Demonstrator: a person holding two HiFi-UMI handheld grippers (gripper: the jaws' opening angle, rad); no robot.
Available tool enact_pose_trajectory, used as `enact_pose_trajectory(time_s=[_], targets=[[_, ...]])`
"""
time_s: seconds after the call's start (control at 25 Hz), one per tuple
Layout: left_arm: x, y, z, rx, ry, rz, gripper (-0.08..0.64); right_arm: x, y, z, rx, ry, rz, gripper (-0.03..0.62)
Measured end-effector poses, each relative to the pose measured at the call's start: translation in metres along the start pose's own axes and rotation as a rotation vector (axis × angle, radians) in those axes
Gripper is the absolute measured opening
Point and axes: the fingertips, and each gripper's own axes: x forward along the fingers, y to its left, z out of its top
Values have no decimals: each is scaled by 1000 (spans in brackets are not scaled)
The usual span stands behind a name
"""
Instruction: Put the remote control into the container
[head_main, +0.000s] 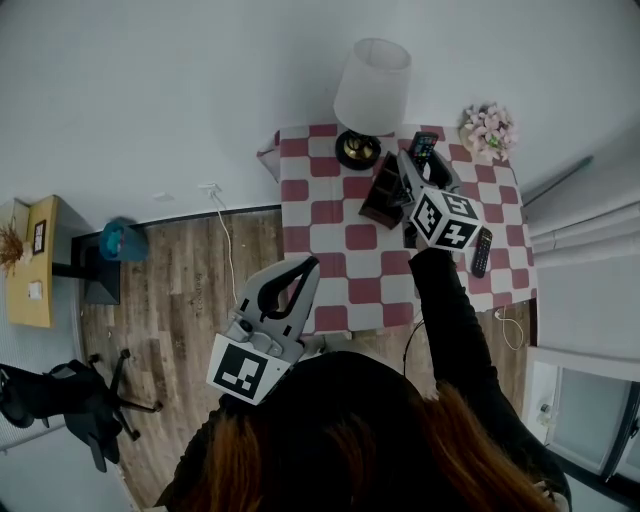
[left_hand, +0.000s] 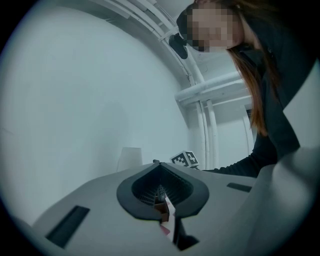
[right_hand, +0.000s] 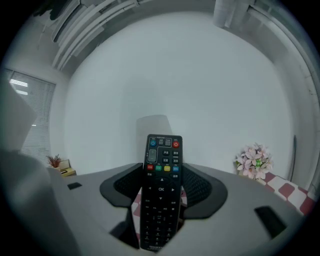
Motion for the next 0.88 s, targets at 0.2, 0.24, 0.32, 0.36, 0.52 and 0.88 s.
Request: enact_pose_trajectory(time_s=[0.2, 0.24, 0.32, 0.36, 0.52, 0.88], targets=[[11, -6, -3, 2, 11, -27, 11, 8, -15, 10, -18, -61, -46, 249], [13, -7, -5, 0, 16, -31, 11, 9, -18, 14, -19, -82, -55, 249], [16, -7, -7, -9, 24, -33, 9, 14, -26, 20, -19, -122, -73, 249], [17, -7, -7, -11, 27, -33, 11, 16, -31, 22, -16, -139, -84, 249], [20, -8, -10, 8, 46, -38, 11, 32, -54, 22, 15, -186, -146, 249], [26, -3, -18, 13, 80, -21, 11, 61, -89, -12, 99, -177, -273, 249]])
